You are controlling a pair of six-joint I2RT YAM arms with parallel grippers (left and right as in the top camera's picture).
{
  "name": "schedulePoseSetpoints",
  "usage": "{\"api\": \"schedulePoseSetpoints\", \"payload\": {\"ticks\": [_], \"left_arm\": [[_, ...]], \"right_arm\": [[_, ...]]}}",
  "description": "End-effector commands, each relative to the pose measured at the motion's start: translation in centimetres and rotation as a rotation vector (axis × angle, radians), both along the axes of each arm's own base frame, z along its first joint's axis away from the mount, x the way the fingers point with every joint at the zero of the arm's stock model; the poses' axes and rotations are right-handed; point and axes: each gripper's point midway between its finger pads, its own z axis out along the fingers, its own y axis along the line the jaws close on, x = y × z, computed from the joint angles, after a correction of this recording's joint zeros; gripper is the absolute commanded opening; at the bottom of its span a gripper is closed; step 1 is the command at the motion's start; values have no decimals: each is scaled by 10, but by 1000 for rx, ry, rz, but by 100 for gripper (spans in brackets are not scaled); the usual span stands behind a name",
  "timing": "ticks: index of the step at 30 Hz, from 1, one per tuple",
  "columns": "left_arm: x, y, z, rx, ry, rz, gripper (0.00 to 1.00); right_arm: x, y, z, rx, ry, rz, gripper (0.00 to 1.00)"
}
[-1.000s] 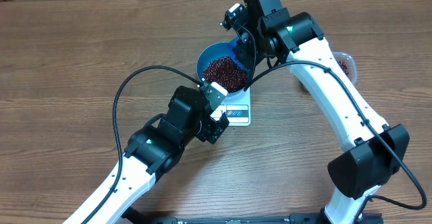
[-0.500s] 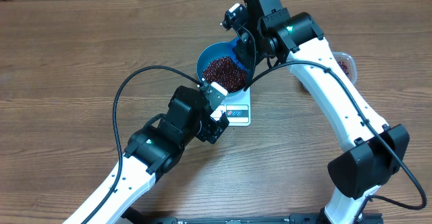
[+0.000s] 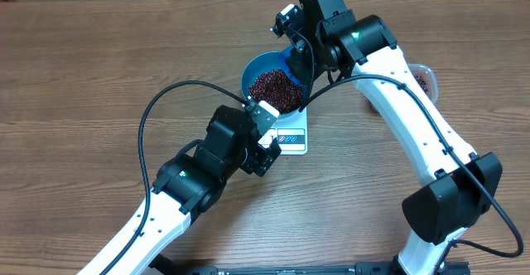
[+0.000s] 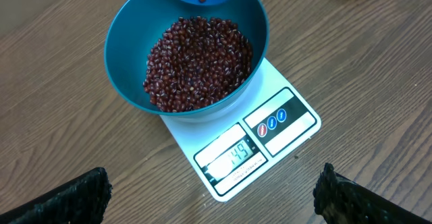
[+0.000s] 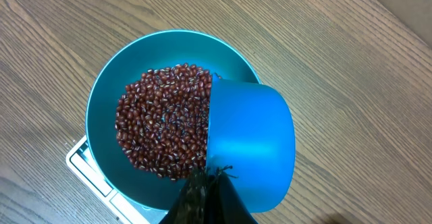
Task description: Scoop item into bowl and weigh 150g on scale
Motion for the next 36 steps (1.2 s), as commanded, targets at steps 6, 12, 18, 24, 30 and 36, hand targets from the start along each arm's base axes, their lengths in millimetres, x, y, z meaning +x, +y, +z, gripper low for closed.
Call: {"api": "schedulePoseSetpoints", "payload": {"ticks": [6, 12, 18, 24, 30, 36], "left_arm": [[1, 2, -4, 27, -2, -5, 100], [1, 2, -4, 27, -2, -5, 100], [1, 2, -4, 27, -2, -5, 100], [1, 2, -4, 27, -2, -5, 100], [1, 2, -4, 27, -2, -5, 100], [1, 2, -4, 27, -2, -5, 99]], "right_arm": [[1, -2, 35, 30, -82, -7, 4], [4, -6, 35, 13, -95, -20, 4], [2, -7, 34, 6, -83, -25, 4], [-1, 0, 35, 45, -69, 1, 4], [-2, 4, 36, 62, -68, 11, 4], [-1, 4, 37, 64, -73, 11, 4]]}}
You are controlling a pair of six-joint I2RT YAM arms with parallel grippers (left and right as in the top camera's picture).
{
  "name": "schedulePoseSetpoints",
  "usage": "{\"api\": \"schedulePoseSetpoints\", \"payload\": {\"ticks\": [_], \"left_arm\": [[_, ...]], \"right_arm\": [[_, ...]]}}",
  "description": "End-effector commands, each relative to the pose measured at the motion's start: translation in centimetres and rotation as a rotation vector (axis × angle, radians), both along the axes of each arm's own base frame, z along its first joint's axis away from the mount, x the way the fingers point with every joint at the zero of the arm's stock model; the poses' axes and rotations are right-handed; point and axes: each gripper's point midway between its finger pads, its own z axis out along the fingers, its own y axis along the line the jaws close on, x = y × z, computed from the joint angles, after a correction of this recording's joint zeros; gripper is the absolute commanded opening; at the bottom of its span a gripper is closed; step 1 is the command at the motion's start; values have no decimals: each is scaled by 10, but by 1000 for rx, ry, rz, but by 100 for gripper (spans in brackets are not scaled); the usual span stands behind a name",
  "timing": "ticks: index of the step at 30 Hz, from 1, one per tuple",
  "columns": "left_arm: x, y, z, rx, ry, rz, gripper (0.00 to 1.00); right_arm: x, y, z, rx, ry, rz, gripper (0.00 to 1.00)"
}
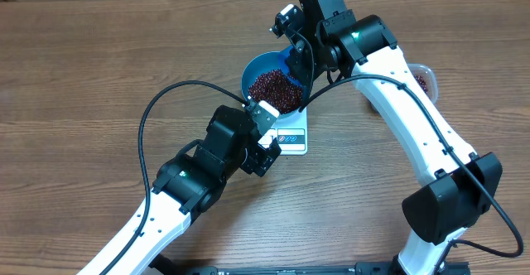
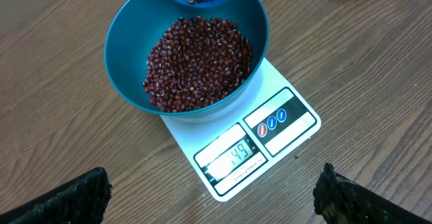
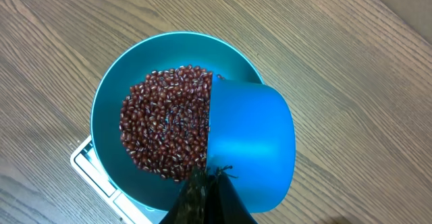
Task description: Scoop item into bowl and weigh 150g on scale
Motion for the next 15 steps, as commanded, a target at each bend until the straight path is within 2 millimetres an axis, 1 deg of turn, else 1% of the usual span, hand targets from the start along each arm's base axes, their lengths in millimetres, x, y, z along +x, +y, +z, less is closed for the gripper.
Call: {"api": "schedulePoseSetpoints", "payload": {"ticks": [1, 8, 11, 15], "left_arm": [[1, 2, -4, 27, -2, -5, 99], [1, 2, -4, 26, -3, -5, 100], [1, 1, -3, 24, -7, -5, 100], [1, 1, -4, 24, -5, -5, 100]], "right_arm": [[0, 2, 36, 51, -77, 3, 4], [4, 4, 39, 61, -95, 4, 4], [-1, 5, 37, 71, -69, 7, 4], [0, 5, 38, 79, -71, -5, 4]]}}
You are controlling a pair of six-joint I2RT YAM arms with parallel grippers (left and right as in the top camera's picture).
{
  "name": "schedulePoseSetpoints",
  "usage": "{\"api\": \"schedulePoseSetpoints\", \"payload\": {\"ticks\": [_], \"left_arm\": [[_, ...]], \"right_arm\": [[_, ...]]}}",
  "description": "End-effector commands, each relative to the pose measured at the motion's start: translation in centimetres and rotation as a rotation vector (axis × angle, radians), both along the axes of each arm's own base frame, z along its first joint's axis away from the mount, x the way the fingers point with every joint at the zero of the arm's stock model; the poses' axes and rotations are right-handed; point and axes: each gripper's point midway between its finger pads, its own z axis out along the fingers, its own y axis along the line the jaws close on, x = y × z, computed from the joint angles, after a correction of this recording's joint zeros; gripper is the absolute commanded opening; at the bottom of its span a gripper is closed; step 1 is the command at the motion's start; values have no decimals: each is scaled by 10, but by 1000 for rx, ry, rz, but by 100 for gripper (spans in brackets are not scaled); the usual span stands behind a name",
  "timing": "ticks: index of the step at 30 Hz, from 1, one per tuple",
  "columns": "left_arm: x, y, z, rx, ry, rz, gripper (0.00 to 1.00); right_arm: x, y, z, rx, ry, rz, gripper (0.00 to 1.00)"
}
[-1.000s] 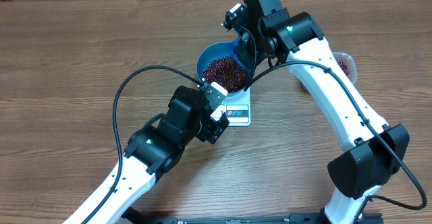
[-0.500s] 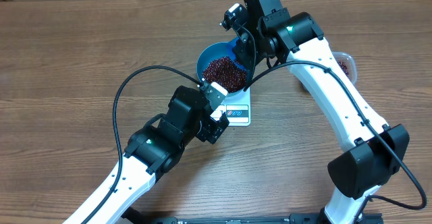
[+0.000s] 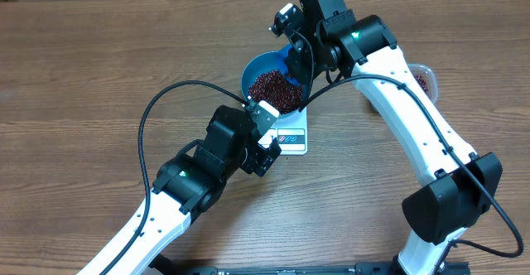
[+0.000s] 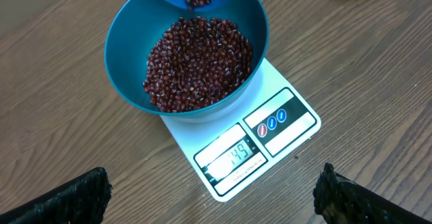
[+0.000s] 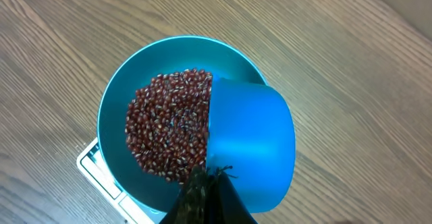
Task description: Scoop item into bowl and weigh 150g on scale
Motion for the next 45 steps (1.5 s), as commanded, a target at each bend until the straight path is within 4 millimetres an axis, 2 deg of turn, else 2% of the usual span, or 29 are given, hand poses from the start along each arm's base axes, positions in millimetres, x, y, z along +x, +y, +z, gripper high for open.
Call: {"api": "schedulePoseSetpoints", "payload": {"ticks": [1, 10, 20, 33, 37, 40, 45], "left_arm": [[1, 1, -4, 24, -5, -5, 99], [1, 2, -4, 25, -5, -5, 100], [1, 2, -4, 25, -4, -5, 100], [0, 2, -5, 28, -1, -5, 100], [0, 2, -4, 28, -1, -5, 99], [1, 2, -4, 28, -2, -5, 100], [0, 2, -4, 27, -1, -5, 100]], "right_arm": [[1, 3, 37, 62, -76, -7, 4], [0, 3, 37, 66, -74, -4, 4], [-20, 28, 41, 248, 64, -2, 4], [-18, 29, 43, 253, 57, -12, 4], [-5, 13, 39, 175, 1, -78, 4], [-11, 15, 38, 188, 29, -66, 4], [-8, 17, 40, 195, 16, -64, 4]]}}
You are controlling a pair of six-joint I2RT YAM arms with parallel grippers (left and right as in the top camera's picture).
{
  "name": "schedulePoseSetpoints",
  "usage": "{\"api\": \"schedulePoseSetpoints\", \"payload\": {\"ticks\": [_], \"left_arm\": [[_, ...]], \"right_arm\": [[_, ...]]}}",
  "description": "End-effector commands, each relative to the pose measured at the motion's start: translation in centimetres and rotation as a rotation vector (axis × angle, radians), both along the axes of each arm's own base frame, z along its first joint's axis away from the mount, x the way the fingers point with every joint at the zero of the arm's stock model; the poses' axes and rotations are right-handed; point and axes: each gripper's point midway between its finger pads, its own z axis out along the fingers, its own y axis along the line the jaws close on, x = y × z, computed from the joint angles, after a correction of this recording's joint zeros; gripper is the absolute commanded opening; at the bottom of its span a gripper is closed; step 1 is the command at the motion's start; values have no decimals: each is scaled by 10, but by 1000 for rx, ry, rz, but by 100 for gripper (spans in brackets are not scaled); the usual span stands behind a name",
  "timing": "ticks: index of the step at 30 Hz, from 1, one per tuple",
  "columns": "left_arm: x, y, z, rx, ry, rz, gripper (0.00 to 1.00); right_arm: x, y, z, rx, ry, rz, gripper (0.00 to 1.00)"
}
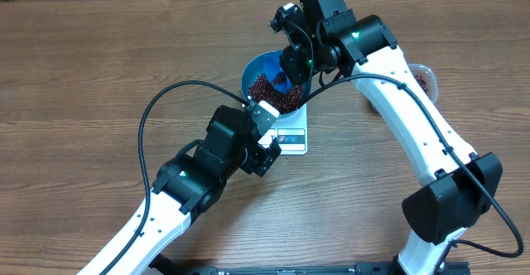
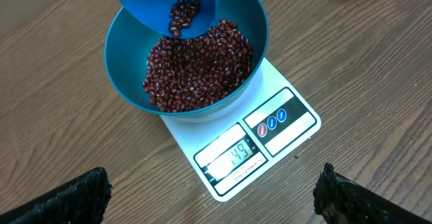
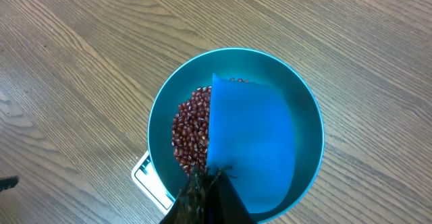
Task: Scoop item into bowl and weigh 150g on scale
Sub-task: 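Tilt the blue scoop further with right gripper to empty last beans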
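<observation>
A blue bowl (image 2: 118, 75) holding red beans (image 2: 202, 72) sits on the white scale (image 2: 283, 126), whose display (image 2: 233, 158) reads 149. My right gripper (image 3: 206, 193) is shut on the blue scoop (image 3: 253, 143), held tilted over the middle of the bowl (image 3: 310, 116). A few beans lie at the scoop's lip (image 2: 181, 15), right above the pile. My left gripper (image 2: 210, 187) hovers open over the table, just in front of the scale, with nothing between its fingers. In the overhead view the right gripper (image 1: 291, 55) covers part of the bowl (image 1: 252, 74).
A clear container of beans (image 1: 424, 78) stands at the right, behind my right arm. The left wrist view shows the edge of a grey object at its top right. A black cable (image 1: 153, 113) loops over the table by my left arm.
My right gripper has moved the scoop from the bowl's far rim to over its middle, and lower. The beans in the scoop now sit at its lip. The display still reads 149.
The scoop was held tilted at the bowl's far rim with a few beans in it, the scale reading 149. It edged further over the bowl at each moment and now hangs over the pile. My left gripper stayed open in front of the scale.
</observation>
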Motion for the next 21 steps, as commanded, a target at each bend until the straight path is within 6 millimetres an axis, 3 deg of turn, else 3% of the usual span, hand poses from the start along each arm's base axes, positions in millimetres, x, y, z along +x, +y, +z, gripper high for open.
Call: {"api": "schedulePoseSetpoints", "payload": {"ticks": [1, 12, 21], "left_arm": [[1, 2, -4, 27, -2, -5, 100], [1, 2, -4, 27, -2, -5, 100], [0, 2, -4, 27, -1, -5, 100]], "right_arm": [[2, -2, 36, 36, -83, -11, 4], [4, -10, 32, -4, -86, -35, 4], [-2, -2, 34, 39, -64, -5, 4]]}}
